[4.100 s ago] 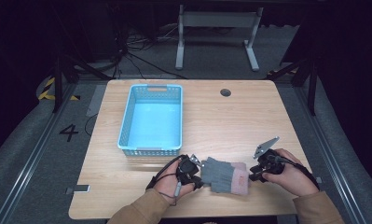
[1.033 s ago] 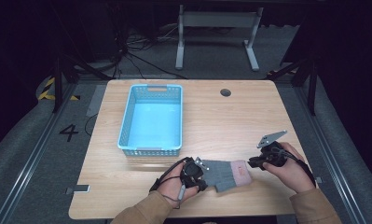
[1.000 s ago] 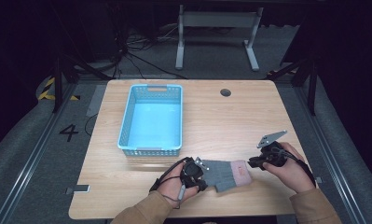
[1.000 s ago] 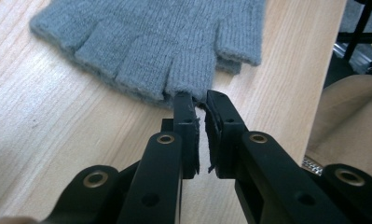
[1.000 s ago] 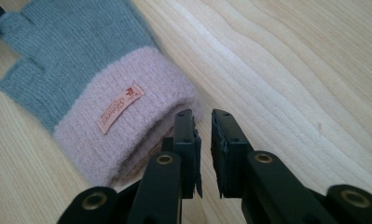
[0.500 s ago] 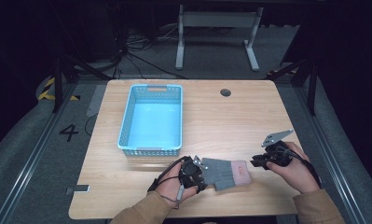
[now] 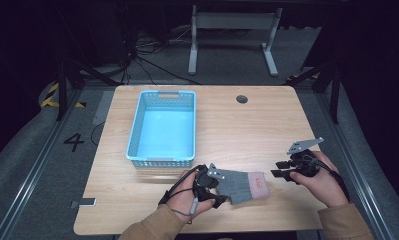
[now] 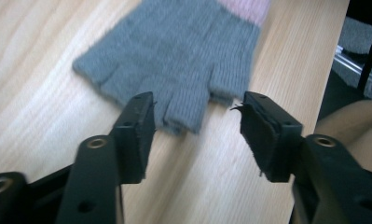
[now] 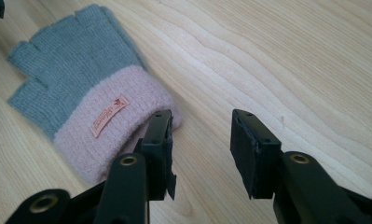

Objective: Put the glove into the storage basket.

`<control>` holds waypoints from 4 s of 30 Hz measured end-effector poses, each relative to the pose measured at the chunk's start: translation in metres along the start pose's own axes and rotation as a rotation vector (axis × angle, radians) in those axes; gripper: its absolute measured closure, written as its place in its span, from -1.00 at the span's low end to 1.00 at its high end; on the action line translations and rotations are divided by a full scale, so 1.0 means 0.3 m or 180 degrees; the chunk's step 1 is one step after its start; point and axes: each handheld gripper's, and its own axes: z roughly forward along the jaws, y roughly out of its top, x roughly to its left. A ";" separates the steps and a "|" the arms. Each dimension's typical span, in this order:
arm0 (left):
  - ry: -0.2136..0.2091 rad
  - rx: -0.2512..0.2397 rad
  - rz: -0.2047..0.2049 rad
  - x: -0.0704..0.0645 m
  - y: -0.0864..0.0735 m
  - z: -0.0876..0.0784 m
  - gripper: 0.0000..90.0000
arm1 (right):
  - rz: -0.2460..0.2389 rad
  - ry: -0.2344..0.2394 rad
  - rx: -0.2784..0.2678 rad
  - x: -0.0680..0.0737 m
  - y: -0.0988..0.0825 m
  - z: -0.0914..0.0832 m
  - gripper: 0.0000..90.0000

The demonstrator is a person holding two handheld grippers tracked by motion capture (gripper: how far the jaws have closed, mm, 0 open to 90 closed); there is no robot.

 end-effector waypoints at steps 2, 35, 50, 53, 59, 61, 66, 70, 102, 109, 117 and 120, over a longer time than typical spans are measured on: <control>-0.0005 -0.0023 0.0011 0.000 0.006 0.000 -0.03 | 0.0002 -0.0009 -0.0012 -0.002 -0.001 -0.002 0.33; 0.0171 -0.0152 0.0105 0.018 0.112 0.183 -0.50 | 0.0196 0.0028 -0.0191 -0.042 -0.021 -0.025 0.23; 0.0252 -0.0062 0.0287 0.008 0.107 0.232 -0.63 | 0.0199 0.0164 -0.0278 -0.036 -0.019 -0.023 0.19; 0.0262 -0.0064 0.0294 0.007 0.107 0.235 -0.64 | 0.0199 0.0164 -0.0277 -0.035 -0.018 -0.022 0.18; 0.0308 -0.0036 0.0315 0.003 0.104 0.246 -0.66 | 0.0204 0.0179 -0.0288 -0.033 -0.018 -0.019 0.17; 0.0321 -0.0029 0.0294 0.001 0.106 0.248 -0.66 | 0.0200 0.0176 -0.0290 -0.031 -0.017 -0.019 0.18; 0.0329 0.0002 0.0295 -0.002 0.106 0.250 -0.60 | 0.0194 0.0159 -0.0317 -0.031 -0.017 -0.021 0.18; 0.0393 0.0025 0.0298 -0.014 0.107 0.251 -0.52 | 0.0187 0.0131 -0.0338 -0.032 -0.018 -0.024 0.18; 0.0177 0.0021 0.0406 -0.018 0.110 0.183 0.56 | 0.0103 0.0099 -0.0465 -0.047 0.005 -0.032 0.25; 0.0191 -0.0033 0.0355 -0.009 0.109 0.098 0.56 | 0.0081 0.0110 -0.0474 -0.061 0.035 -0.020 0.26; 0.0173 -0.0158 0.0290 0.012 0.120 0.015 0.56 | 0.0068 0.0145 -0.0458 -0.070 0.060 0.001 0.26; 0.0227 -0.0187 0.0298 0.024 0.123 -0.018 0.56 | 0.0066 0.0156 -0.0468 -0.071 0.073 0.006 0.26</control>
